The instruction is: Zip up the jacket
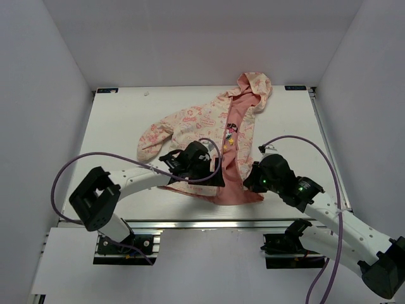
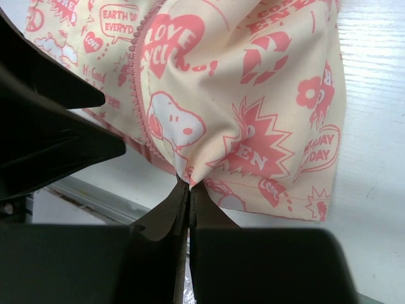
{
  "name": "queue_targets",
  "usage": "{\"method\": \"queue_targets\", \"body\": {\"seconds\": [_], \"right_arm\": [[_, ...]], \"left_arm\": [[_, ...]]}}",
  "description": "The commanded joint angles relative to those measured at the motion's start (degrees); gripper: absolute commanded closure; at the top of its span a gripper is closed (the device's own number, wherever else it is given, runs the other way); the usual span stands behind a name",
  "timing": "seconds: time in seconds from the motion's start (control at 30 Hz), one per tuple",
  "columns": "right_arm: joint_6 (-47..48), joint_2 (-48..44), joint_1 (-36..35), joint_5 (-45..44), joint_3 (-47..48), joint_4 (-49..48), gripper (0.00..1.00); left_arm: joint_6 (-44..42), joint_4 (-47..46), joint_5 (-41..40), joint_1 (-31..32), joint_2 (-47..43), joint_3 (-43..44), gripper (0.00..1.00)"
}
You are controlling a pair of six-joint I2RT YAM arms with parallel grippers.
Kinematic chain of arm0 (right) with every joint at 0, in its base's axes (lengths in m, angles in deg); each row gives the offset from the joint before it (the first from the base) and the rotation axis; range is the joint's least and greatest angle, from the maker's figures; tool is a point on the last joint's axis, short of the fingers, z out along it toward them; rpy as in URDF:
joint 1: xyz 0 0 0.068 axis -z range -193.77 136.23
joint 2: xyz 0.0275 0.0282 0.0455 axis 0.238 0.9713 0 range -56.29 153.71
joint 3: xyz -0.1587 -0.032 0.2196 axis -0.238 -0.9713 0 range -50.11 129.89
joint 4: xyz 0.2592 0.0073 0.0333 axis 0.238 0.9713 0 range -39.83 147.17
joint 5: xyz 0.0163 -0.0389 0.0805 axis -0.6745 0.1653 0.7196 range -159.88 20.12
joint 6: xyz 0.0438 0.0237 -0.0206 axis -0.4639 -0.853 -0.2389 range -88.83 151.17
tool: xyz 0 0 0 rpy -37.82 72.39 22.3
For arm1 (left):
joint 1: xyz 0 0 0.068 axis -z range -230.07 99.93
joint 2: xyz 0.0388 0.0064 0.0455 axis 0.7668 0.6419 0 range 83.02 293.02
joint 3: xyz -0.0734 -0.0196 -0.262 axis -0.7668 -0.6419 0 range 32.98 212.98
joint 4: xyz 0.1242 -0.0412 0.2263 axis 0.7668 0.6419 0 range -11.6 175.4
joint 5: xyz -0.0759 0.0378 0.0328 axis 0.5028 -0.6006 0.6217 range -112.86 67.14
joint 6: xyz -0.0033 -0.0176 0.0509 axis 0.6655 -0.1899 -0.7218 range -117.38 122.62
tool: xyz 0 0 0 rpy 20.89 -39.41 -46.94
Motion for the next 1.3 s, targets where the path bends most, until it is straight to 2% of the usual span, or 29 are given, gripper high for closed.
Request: {"method": "queue_targets", "body": {"seconds": [0.0, 0.33, 0.43, 0.57, 0.7, 0.77, 0.9, 1.03, 1.13, 1.17, 1.2, 1.27], "right_arm": [[1.52, 0.10, -0.14, -2.90, 1.63, -0.06, 1.00], [1.78, -0.16, -0.06, -2.81, 0.93, -0.24, 1.00], [1.78, -0.60, -0.06, -3.69, 0.66, 0.11, 1.00], [2.04, -0.77, -0.05, -4.31, 0.57, 0.29, 1.00], [2.05, -0.86, -0.14, -4.22, 0.22, 0.29, 1.00], [1.96, -1.12, -0.14, -4.74, 0.14, 0.72, 1.00], [2.05, -2.61, -0.14, -5.97, -0.13, 1.43, 1.00], [1.87, -3.15, -0.05, -6.15, -0.65, 1.60, 1.00], [1.78, -2.89, 0.03, -6.33, -1.18, 1.69, 1.00], [1.70, -2.80, 0.03, -6.33, -1.36, 1.69, 1.00], [1.52, -2.62, 0.03, -6.41, -1.62, 1.69, 1.00], [1.43, -2.01, 0.03, -7.20, -1.97, 1.96, 1.00]], "left_arm": [[-1.56, 9.94, -5.49, 0.38, 4.06, 2.80, 0.03], [-1.47, 13.62, -10.06, 0.65, 11.81, 8.77, 0.18], [-1.30, 14.51, -10.06, 1.35, 12.87, 9.66, 0.18], [-0.16, 17.93, -16.02, 2.93, 15.32, 12.19, 0.19], [1.16, 18.90, -16.83, 4.68, 17.52, 14.22, 0.18], [2.04, 20.92, -18.66, 5.13, 18.58, 15.19, 0.18], [5.73, 27.93, -27.35, 7.59, 23.31, 19.40, 0.19], [7.49, 31.99, -30.01, 9.70, 28.76, 22.39, 0.19], [8.02, 33.05, -29.31, 10.14, 31.32, 23.45, 0.27], [8.11, 33.14, -29.22, 10.14, 31.33, 23.54, 0.31], [8.72, 33.23, -29.31, 10.14, 31.24, 23.54, 0.40], [8.81, 33.58, -29.83, 10.14, 30.01, 23.63, 0.48]]}}
